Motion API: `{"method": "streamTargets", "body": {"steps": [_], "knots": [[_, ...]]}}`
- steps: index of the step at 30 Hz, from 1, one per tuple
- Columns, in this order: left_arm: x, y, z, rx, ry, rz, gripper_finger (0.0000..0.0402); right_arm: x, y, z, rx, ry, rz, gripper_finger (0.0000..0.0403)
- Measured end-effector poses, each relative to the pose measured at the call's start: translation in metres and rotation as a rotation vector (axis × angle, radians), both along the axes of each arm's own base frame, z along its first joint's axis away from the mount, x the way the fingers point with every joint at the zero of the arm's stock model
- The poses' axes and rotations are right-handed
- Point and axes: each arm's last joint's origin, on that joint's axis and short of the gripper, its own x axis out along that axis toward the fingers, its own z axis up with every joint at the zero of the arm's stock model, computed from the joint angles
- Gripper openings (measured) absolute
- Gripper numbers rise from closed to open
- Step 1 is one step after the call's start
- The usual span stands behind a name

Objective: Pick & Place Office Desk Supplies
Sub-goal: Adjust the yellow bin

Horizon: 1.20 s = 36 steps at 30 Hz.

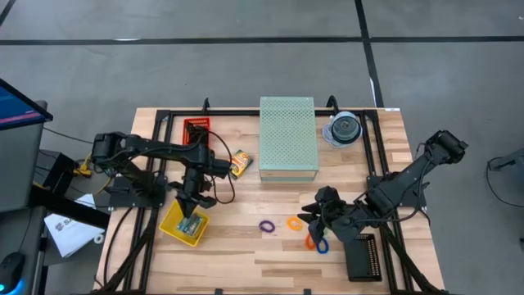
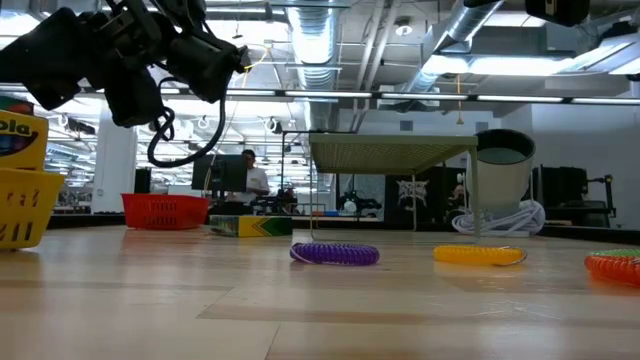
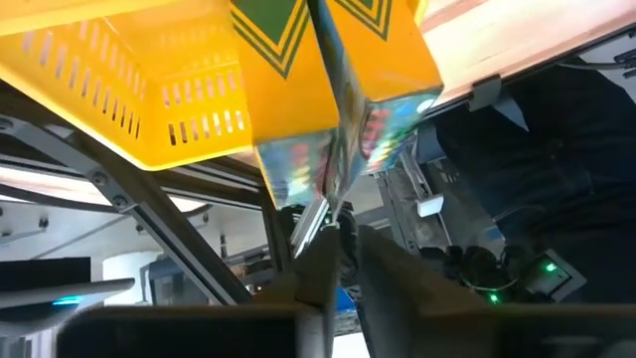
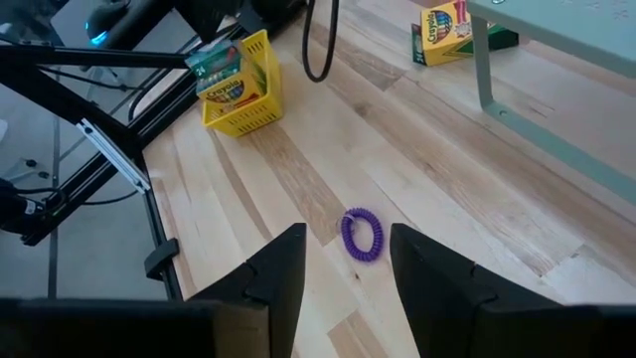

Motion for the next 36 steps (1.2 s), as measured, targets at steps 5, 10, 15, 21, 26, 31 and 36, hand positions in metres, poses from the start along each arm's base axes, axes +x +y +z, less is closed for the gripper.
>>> {"method": "streamTargets", "body": {"steps": [5, 10, 15, 21, 26, 31, 36], "knots": [[0.000, 0.000, 0.000, -0.004, -0.018, -0.015, 0.0107, 0.000, 0.000, 0.000, 0.000, 0.000, 0.000, 0.0146], [-0.002, -0.001, 0.004, -0.028, -0.057, -0.026, 0.0164, 0.000, 0.000, 0.000, 0.000, 0.000, 0.000, 0.0146], [-0.007, 0.003, 0.014, -0.066, -0.106, 0.001, 0.0187, 0.000, 0.000, 0.000, -0.003, -0.004, -0.005, 0.0146], [-0.016, 0.020, 0.030, 0.014, -0.164, 0.122, 0.0159, 0.000, 0.000, 0.001, -0.010, -0.013, -0.015, 0.0146], [-0.015, 0.034, 0.032, 0.105, -0.194, 0.225, 0.0061, 0.001, -0.001, 0.000, -0.011, -0.012, -0.019, 0.0146], [-0.007, 0.048, 0.024, 0.199, -0.217, 0.259, 0.0007, 0.001, -0.001, 0.000, -0.017, -0.013, -0.024, 0.0146], [-0.007, 0.063, 0.006, 0.301, -0.093, 0.212, 0.0001, 0.001, -0.001, 0.000, -0.017, -0.013, -0.024, 0.0146]]}}
